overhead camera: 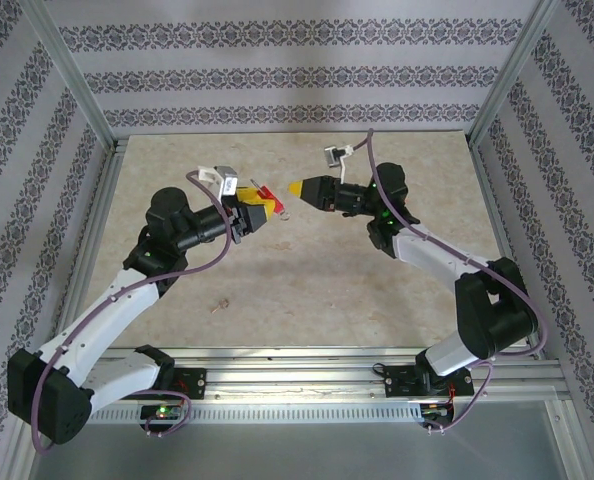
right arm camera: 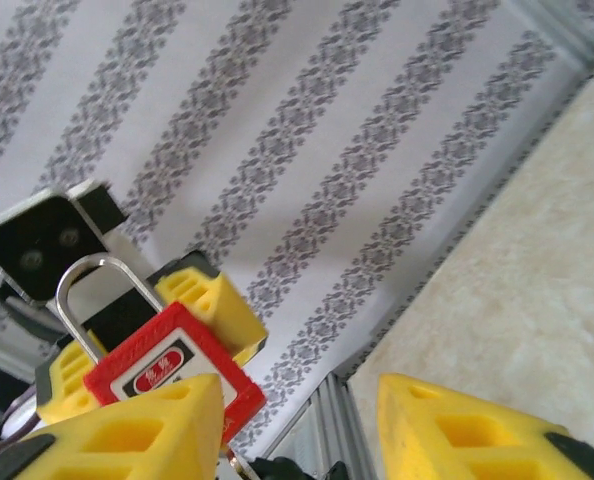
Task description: Unlock with the key
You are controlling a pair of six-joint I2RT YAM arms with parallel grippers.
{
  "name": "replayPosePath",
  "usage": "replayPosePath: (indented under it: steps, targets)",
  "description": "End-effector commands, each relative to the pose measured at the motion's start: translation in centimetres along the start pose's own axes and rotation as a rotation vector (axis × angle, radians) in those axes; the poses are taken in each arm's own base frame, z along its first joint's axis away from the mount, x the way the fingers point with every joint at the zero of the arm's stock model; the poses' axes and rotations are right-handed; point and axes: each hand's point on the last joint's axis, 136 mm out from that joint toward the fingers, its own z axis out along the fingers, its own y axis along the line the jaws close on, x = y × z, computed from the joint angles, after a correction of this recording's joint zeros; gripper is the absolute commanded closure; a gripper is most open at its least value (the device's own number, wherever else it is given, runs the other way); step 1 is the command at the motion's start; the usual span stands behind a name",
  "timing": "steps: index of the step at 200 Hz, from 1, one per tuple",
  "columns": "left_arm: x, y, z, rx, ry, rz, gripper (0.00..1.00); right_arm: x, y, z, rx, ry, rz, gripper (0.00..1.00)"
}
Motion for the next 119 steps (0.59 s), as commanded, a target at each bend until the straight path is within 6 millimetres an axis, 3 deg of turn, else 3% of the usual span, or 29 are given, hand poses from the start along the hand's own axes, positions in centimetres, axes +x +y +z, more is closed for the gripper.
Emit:
replayPosePath:
  steps: [1,40,71,119]
  targets:
    - [0.4,-0.2,-0.6,-0.040,0.086,0.047,1.00,0.0,0.0,-1.4,0.037,-0.024,-0.031,0.50]
    - [3.3,1.7,-1.0,-0.149,0.260,0.067,1.00,1.1,-1.8,-3.1,0.127,-0.012,-0.018,0.40]
    - [6.5,2.4,-0.9,-0.235,0.445,0.117,1.00,2.0,-2.7,-3.4,0.193,0.003,-0.039,0.39]
    - [9.9,3.2,-0.5,-0.310,0.650,0.158,1.00,4.4,-2.1,-1.0,0.189,0.076,-0.054,0.44]
